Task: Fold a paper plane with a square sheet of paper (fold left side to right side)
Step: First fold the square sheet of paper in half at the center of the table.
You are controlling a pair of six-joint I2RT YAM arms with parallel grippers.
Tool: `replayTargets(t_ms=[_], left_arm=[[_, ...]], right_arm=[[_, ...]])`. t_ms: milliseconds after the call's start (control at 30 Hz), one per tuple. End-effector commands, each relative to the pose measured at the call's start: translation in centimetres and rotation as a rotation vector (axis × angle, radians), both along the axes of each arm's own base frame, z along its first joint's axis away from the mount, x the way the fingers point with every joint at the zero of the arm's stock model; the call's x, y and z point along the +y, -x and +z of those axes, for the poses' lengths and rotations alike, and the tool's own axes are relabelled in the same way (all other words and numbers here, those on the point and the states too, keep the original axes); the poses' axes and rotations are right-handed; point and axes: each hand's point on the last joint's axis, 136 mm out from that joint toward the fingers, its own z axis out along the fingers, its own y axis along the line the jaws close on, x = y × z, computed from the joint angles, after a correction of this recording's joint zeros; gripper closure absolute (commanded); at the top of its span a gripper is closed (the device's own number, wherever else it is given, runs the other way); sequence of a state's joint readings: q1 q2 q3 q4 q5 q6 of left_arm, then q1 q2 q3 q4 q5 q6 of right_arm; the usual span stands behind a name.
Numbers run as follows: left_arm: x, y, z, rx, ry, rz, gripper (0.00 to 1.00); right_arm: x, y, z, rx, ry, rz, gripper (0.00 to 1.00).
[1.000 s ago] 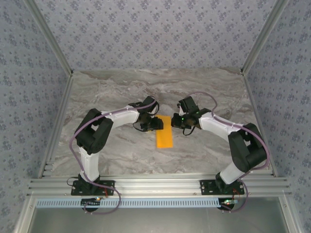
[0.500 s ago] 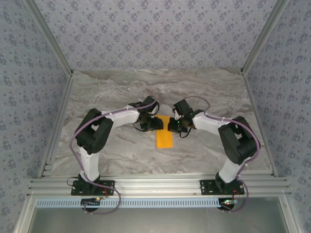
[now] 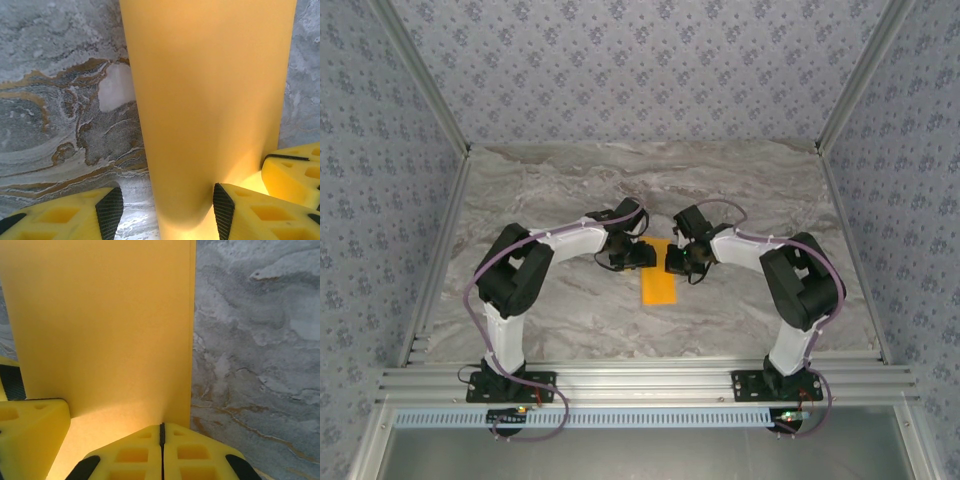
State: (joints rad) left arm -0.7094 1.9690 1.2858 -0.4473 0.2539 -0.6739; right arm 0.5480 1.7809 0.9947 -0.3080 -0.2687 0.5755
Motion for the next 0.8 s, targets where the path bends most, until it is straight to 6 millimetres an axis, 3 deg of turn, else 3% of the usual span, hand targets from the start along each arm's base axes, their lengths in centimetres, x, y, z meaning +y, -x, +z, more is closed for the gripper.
replayTargets(t_ms=[0, 233, 433, 567, 767], left_arm=[[-0.6, 2.5, -3.0, 0.051, -0.049, -0.073, 0.44], [-0.3, 0.5, 2.3, -0.056, -0.005, -0.063, 0.40], [-1.7, 0.8, 5.6, -0.095, 0.116, -0.117, 0.39], [-3.1, 1.6, 5.9, -0.065, 0.220, -0.142, 0.52], [-3.6, 1.8, 5.0, -0.042, 0.247, -0.141, 0.69]], right_arm=[[-1.7, 1.5, -2.0, 0.066, 0.110, 0.008, 0.92], [-2.2, 2.1, -3.0, 0.096, 0.136, 0.001, 0.92], [-2.3, 2.1, -3.0, 0.096, 0.139, 0.003, 0.92], [-2.3, 2.1, -3.0, 0.098, 0.137, 0.005, 0.92], [-2.3, 2.2, -3.0, 0.099, 0.141, 0.006, 0.92]])
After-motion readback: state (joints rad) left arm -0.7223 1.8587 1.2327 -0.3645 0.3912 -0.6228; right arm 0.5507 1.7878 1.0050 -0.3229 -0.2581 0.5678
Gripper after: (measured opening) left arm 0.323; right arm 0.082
